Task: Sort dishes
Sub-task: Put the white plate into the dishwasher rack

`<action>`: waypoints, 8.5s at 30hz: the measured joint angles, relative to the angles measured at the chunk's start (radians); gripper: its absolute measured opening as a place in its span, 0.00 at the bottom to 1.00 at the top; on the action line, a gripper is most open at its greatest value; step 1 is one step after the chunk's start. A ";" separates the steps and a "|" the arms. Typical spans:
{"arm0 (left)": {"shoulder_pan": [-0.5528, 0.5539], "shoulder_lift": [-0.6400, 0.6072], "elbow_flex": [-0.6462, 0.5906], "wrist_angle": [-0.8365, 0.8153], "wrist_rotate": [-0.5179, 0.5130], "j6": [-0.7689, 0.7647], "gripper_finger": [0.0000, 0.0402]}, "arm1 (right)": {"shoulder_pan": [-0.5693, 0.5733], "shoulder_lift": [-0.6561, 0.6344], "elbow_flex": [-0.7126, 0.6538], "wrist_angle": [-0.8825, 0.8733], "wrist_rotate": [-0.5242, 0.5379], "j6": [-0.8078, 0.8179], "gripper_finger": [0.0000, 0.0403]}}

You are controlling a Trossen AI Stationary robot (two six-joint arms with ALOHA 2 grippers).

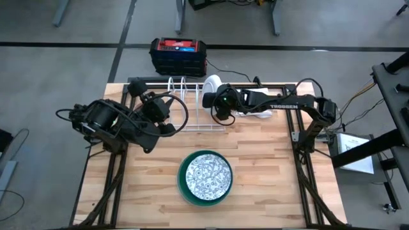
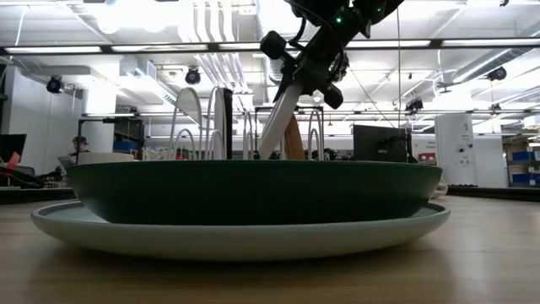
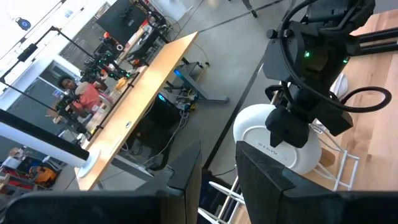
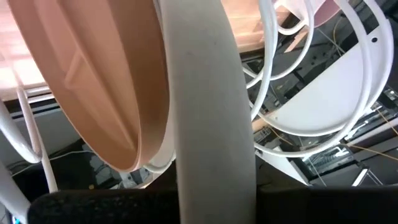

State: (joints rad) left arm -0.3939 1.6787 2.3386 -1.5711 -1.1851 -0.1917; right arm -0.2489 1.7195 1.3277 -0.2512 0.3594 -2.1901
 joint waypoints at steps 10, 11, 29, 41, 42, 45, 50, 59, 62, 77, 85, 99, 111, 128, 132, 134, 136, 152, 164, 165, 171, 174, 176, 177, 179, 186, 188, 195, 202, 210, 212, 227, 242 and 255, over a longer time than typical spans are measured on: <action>0.000 0.003 -0.002 0.000 0.000 -0.002 0.22 | -0.001 0.016 -0.002 0.002 -0.001 0.004 0.13; 0.000 0.003 -0.004 0.000 0.000 -0.002 0.22 | -0.001 0.018 -0.002 0.002 -0.002 0.010 0.13; -0.002 0.003 -0.075 0.000 0.001 -0.030 0.22 | -0.001 0.038 -0.003 0.025 -0.037 0.088 0.16; -0.005 0.003 -0.077 0.000 0.001 -0.037 0.22 | -0.001 0.040 -0.005 0.043 -0.049 0.123 0.16; -0.005 0.003 -0.077 0.000 0.001 -0.038 0.22 | -0.001 0.039 -0.005 0.043 -0.049 0.132 0.15; -0.005 0.003 -0.077 0.000 0.001 -0.043 0.22 | 0.001 0.038 -0.005 0.045 -0.051 0.155 0.14; -0.005 0.003 -0.077 0.000 0.001 -0.045 0.22 | 0.006 0.037 0.003 0.048 -0.054 0.156 0.12; -0.005 0.003 -0.077 0.000 0.003 -0.062 0.22 | 0.006 0.033 0.006 0.136 -0.045 0.265 0.14; -0.005 0.003 -0.077 0.000 0.049 -0.080 0.22 | 0.009 0.020 0.006 0.135 0.010 0.342 0.15; -0.006 0.002 -0.404 0.000 0.318 -0.209 0.22 | -0.234 -0.312 -0.030 -0.213 -0.145 1.593 0.01; 0.000 0.001 -0.710 0.025 0.303 -0.202 0.13 | -0.331 -0.446 -0.189 -0.240 -0.493 1.746 0.00; 0.111 -0.110 -1.012 0.984 0.625 0.361 0.00 | -0.332 -0.536 -0.418 -0.132 -0.500 1.789 0.00; 0.351 -0.079 -1.200 1.192 0.706 0.386 0.00 | -0.332 -0.537 -0.480 -0.101 -0.502 1.774 0.00; 0.463 -0.077 -1.270 1.328 0.706 0.393 0.00 | -0.332 -0.539 -0.480 -0.092 -0.500 1.771 0.00; 0.479 -0.077 -1.270 1.343 0.704 0.393 0.00 | -0.332 -0.539 -0.480 -0.092 -0.499 1.766 0.00; 0.485 -0.077 -1.270 1.350 0.704 0.393 0.00 | -0.332 -0.539 -0.480 -0.093 -0.499 1.766 0.00; 0.491 -0.077 -1.270 1.349 0.704 0.393 0.00 | -0.332 -0.539 -0.480 -0.092 -0.499 1.766 0.00; 0.535 -0.077 -1.270 1.392 0.623 0.415 0.00 | -0.332 -0.539 -0.480 -0.093 -0.498 1.767 0.00; 0.544 -0.077 -1.270 1.414 0.603 0.418 0.00 | -0.332 -0.539 -0.480 -0.093 -0.498 1.760 0.00; 0.544 -0.077 -1.270 1.414 0.593 0.418 0.00 | -0.332 -0.539 -0.480 -0.093 -0.498 1.760 0.00; 0.543 -0.077 -1.269 1.413 0.548 0.419 0.00 | -0.332 -0.539 -0.480 -0.094 -0.498 1.760 0.00; 0.537 -0.077 -1.247 1.386 0.547 0.448 0.00 | -0.332 -0.539 -0.480 -0.094 -0.498 1.760 0.00; 0.530 -0.077 -1.223 1.353 0.545 0.489 0.00 | -0.332 -0.539 -0.480 -0.094 -0.498 1.760 0.00; 0.525 -0.077 -1.203 1.325 0.546 0.502 0.00 | -0.332 -0.539 -0.480 -0.094 -0.498 1.760 0.00; 0.516 -0.077 -1.152 1.270 0.548 0.524 0.00 | -0.332 -0.539 -0.480 -0.094 -0.498 1.760 0.00; 0.512 -0.048 -1.007 1.164 0.678 0.674 0.01 | -0.332 -0.539 -0.481 -0.094 -0.498 1.747 0.00; 0.512 -0.025 -0.983 1.126 0.679 0.688 0.03 | -0.332 -0.539 -0.481 -0.094 -0.498 1.747 0.00; 0.512 0.058 -0.937 1.035 0.679 0.675 0.18 | -0.333 -0.539 -0.481 -0.097 -0.497 1.746 0.00; 0.512 0.093 -0.914 0.970 0.679 0.680 0.30 | -0.333 -0.539 -0.481 -0.105 -0.497 1.742 0.00; 0.512 0.095 -0.910 0.885 0.620 0.672 0.33 | -0.333 -0.538 -0.481 -0.108 -0.497 1.741 0.00; 0.512 0.095 -0.910 0.880 0.581 0.669 0.33 | -0.333 -0.538 -0.481 -0.108 -0.497 1.741 0.00; 0.508 0.095 -0.910 0.904 0.652 0.753 0.33 | -0.333 -0.538 -0.481 -0.108 -0.497 1.741 0.00; 0.528 0.106 -0.910 0.920 0.698 0.926 0.33 | -0.333 -0.538 -0.481 -0.110 -0.497 1.742 0.00; 0.531 0.106 -0.910 0.934 0.715 1.098 0.33 | -0.332 -0.538 -0.482 -0.111 -0.498 1.746 0.00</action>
State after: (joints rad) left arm 0.1368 1.7851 1.4284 -0.6369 -0.4706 0.9063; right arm -0.5812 1.1816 0.8459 -0.3618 -0.1383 -0.4442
